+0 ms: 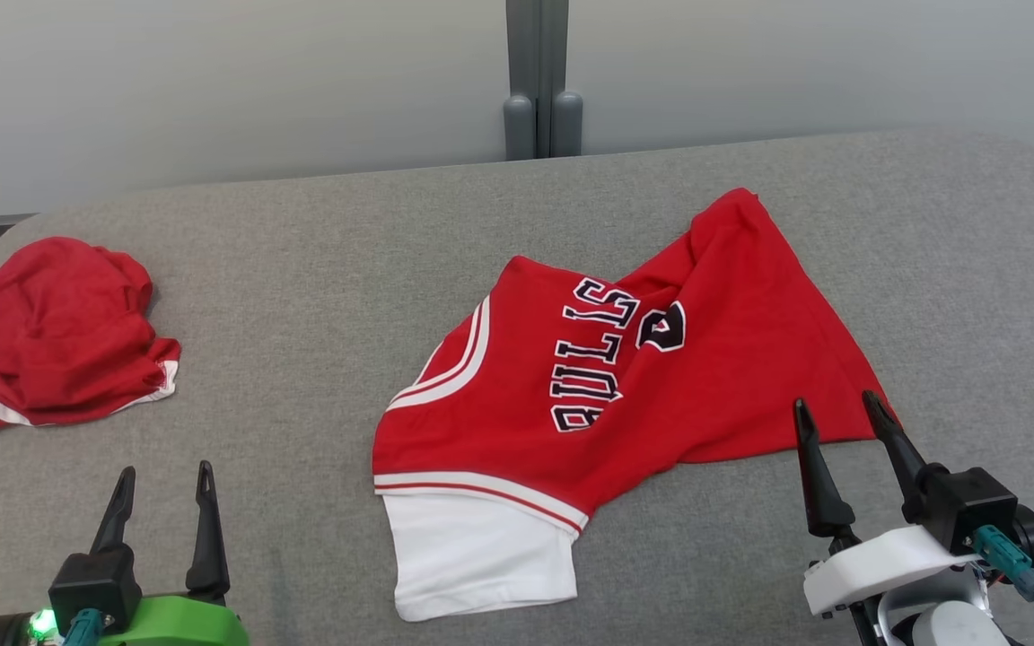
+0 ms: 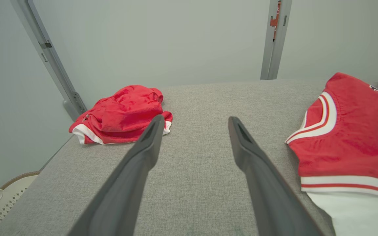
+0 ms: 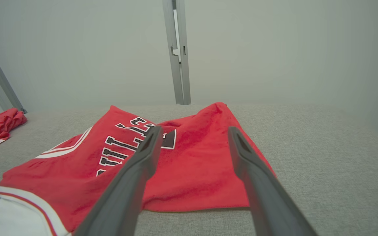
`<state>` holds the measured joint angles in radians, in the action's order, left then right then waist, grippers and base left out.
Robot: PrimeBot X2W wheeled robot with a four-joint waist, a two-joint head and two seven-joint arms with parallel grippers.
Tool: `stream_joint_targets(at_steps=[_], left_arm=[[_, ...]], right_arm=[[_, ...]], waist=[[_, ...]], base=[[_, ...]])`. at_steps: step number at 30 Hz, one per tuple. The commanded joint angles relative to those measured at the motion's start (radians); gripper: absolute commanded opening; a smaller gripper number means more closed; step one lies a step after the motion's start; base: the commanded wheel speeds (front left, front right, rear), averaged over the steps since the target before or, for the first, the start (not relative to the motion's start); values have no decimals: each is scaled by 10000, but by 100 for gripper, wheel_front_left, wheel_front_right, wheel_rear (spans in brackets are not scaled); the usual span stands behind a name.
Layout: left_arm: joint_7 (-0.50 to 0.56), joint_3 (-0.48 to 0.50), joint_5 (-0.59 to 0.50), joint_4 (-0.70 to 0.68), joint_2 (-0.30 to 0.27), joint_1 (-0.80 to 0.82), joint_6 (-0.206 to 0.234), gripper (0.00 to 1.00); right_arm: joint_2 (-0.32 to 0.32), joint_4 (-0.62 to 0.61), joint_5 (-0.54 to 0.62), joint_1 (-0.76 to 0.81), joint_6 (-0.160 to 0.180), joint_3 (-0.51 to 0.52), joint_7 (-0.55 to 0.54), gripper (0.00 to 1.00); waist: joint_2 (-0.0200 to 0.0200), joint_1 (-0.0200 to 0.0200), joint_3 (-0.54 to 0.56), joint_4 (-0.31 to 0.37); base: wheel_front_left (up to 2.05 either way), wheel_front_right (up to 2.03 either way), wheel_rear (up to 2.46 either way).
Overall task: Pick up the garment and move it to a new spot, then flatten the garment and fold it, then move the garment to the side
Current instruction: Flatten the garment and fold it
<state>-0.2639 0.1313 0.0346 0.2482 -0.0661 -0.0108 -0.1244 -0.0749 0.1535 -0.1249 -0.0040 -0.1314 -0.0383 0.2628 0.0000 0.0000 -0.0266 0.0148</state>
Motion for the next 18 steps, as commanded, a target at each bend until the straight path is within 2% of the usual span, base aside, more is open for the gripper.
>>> stream_joint_targets(at_steps=[1,18], left_arm=[[-5,8,-96,18,-46,-98,-34,100],[-5,19,-137,-33,-72,-230,0,100]], right_arm=[[13,63,29,116,15,-31,26,100],[58,175,47,117,15,-73,27,100]], waist=[[0,0,28,-30],[0,0,176,-74]], base=[[0,0,0],[0,0,0]])
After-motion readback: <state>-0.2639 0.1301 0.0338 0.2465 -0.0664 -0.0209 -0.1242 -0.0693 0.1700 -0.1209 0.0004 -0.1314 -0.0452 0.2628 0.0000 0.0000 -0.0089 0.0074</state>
